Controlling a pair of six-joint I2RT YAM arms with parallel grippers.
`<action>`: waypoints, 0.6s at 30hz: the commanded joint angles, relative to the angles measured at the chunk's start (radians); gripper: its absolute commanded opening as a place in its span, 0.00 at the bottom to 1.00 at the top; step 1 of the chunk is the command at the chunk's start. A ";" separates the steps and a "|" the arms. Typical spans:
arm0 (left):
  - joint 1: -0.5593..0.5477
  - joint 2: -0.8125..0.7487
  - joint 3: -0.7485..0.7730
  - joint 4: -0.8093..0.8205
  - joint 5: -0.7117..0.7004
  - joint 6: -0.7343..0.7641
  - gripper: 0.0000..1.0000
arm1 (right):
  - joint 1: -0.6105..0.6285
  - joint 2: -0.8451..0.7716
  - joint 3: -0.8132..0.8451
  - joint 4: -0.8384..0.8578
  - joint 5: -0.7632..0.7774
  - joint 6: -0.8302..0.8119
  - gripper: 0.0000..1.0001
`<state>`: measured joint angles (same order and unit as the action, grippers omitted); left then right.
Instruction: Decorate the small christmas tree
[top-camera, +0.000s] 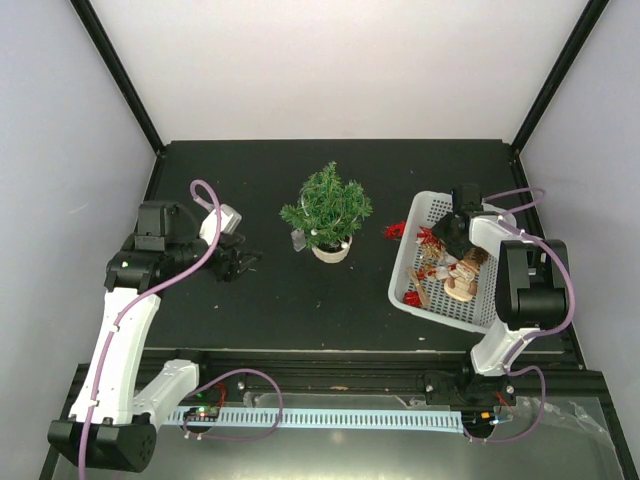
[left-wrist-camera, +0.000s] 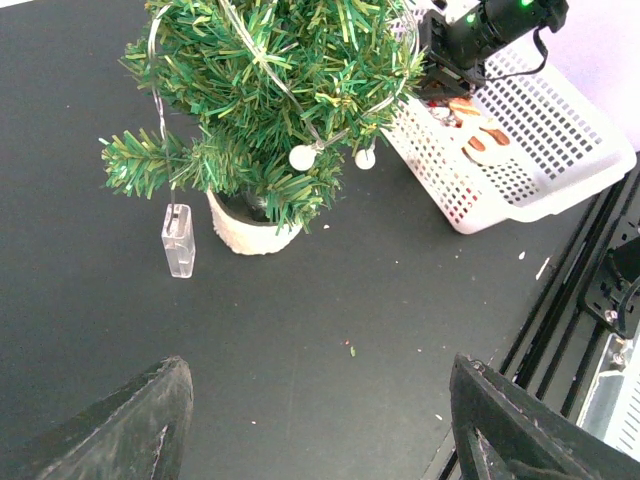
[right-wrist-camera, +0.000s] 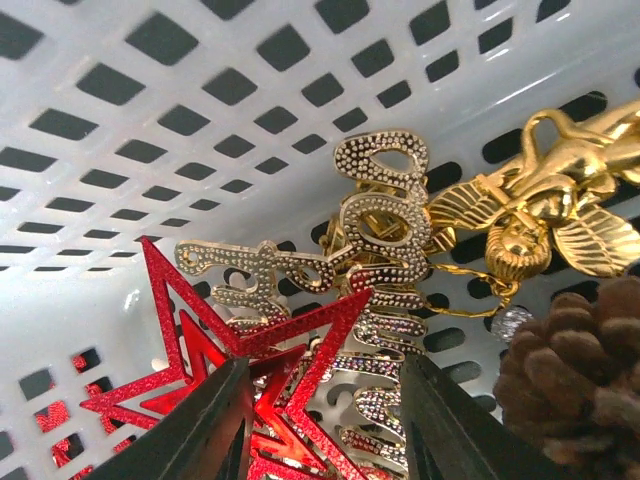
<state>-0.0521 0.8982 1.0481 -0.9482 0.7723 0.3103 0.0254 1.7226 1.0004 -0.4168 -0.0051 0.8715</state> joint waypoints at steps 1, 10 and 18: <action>0.012 -0.008 0.017 0.020 0.032 -0.014 0.71 | -0.007 0.023 -0.035 0.077 -0.015 0.012 0.42; 0.018 -0.010 0.010 0.022 0.047 -0.014 0.71 | -0.007 0.011 -0.068 0.165 -0.031 0.009 0.32; 0.024 -0.013 0.001 0.025 0.053 -0.012 0.71 | -0.008 -0.045 -0.137 0.292 -0.078 0.006 0.23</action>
<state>-0.0383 0.8970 1.0481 -0.9443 0.8005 0.3096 0.0216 1.7134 0.9104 -0.2173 -0.0486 0.8738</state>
